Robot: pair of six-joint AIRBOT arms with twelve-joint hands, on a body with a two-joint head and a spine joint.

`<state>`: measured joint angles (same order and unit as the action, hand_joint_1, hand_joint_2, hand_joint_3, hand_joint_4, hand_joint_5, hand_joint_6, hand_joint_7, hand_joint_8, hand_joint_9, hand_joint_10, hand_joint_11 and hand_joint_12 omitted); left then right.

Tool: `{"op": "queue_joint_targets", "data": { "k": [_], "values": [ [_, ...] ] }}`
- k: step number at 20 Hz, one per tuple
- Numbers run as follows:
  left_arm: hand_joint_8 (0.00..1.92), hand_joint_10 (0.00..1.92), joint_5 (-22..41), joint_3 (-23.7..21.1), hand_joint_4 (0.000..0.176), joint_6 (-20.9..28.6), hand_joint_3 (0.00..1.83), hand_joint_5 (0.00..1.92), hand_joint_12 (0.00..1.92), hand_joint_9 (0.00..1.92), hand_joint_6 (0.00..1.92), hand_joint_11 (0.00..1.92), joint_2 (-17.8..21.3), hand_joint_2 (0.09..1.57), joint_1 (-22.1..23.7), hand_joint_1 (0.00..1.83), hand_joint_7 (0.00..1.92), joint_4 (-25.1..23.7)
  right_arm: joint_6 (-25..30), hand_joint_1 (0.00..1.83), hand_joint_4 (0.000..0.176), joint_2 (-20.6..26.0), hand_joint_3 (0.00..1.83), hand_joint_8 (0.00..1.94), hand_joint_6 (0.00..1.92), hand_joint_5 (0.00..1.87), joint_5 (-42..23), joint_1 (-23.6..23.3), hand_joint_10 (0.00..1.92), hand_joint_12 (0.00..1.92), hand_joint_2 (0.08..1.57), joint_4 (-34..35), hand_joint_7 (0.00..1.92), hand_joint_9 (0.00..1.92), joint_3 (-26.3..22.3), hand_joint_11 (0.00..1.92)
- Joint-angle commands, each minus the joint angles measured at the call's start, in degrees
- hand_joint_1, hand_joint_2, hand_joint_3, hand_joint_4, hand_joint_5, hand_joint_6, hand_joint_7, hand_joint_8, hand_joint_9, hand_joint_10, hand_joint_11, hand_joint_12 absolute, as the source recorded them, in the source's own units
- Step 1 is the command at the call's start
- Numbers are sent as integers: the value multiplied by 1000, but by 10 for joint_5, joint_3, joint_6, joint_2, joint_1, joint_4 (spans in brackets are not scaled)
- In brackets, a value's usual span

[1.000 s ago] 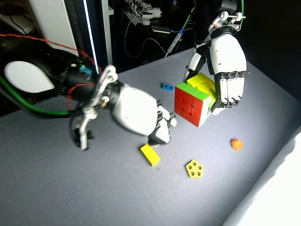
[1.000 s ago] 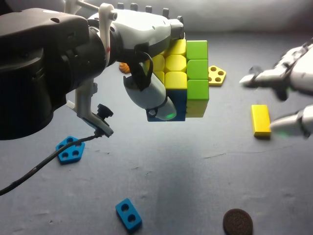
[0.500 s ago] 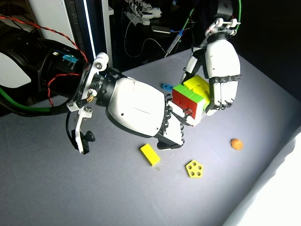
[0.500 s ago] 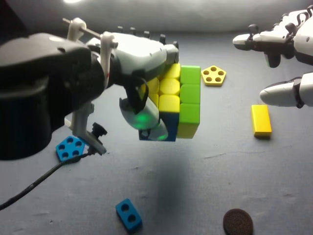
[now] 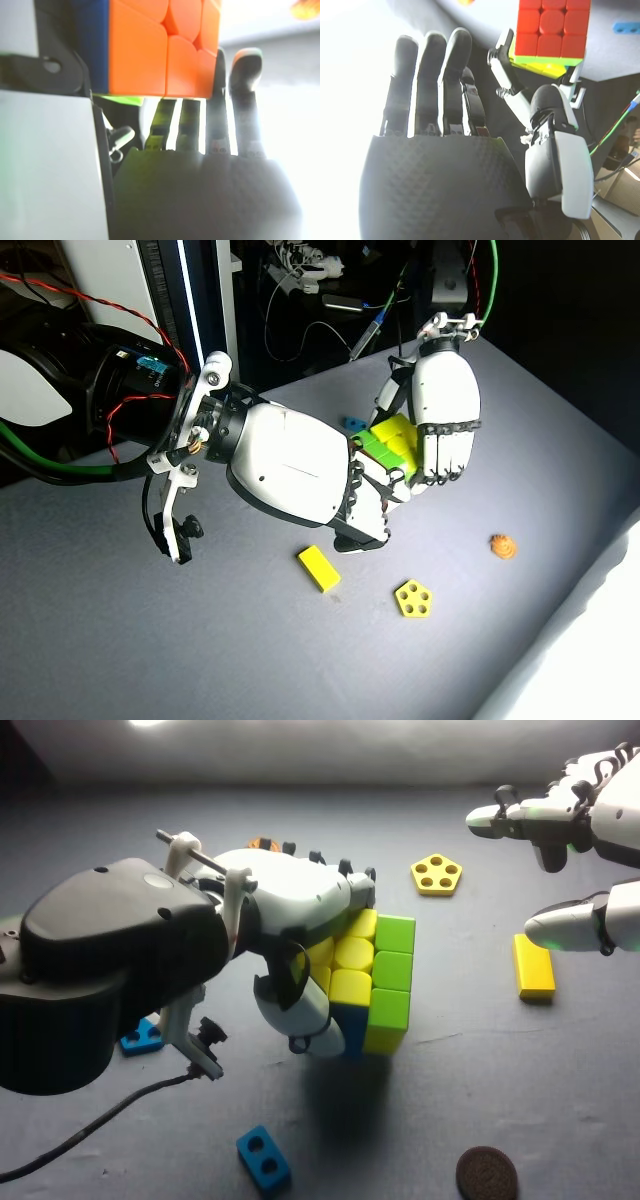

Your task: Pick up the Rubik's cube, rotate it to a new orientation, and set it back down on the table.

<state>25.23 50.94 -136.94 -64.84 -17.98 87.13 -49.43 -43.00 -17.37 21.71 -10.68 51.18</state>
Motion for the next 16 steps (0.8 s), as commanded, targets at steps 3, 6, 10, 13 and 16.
{"op": "queue_joint_targets", "data": {
  "k": [3, 6, 10, 13, 16],
  "values": [
    [1870, 1921, 5, 13, 1, 68, 0, 490, 1921, 314, 1670, 385, -7, 1411, -13, 1022, 477, -86, 0, 231, 0, 2, 0, 1167, 10, 125, -65, -3, 1669, 1921, 1228, 5, 455, 387, -2, 316],
    [1918, 1921, 5, 20, 0, 71, 0, 608, 1921, 311, 1548, 377, -14, 1319, -23, 1051, 212, -91, 0, 148, 0, 2, 2, 1197, 1, 103, -65, -3, 1693, 1921, 1244, 5, 414, 369, -3, 315],
    [1875, 1921, 5, 24, 0, 76, 0, 495, 1921, 354, 1634, 407, -17, 1405, -35, 1038, 495, -96, 0, 149, 0, 3, 0, 1177, 4, 119, -65, -2, 1662, 1921, 1235, 5, 421, 363, -3, 285],
    [1866, 1921, 5, 25, 0, 112, 0, 516, 1921, 246, 1656, 332, -17, 1382, -48, 964, 205, -127, 0, 152, 0, 3, 0, 1178, 13, 146, -67, 0, 1676, 1921, 1227, 2, 418, 342, -4, 260],
    [1519, 1667, 5, 26, 0, 112, 0, 194, 1857, 167, 1225, 139, -17, 1236, -51, 988, 140, -128, 0, 133, 0, 3, 1, 1179, 2, 113, -74, 4, 1676, 1921, 1232, -2, 397, 325, -5, 250]
  ]
}}
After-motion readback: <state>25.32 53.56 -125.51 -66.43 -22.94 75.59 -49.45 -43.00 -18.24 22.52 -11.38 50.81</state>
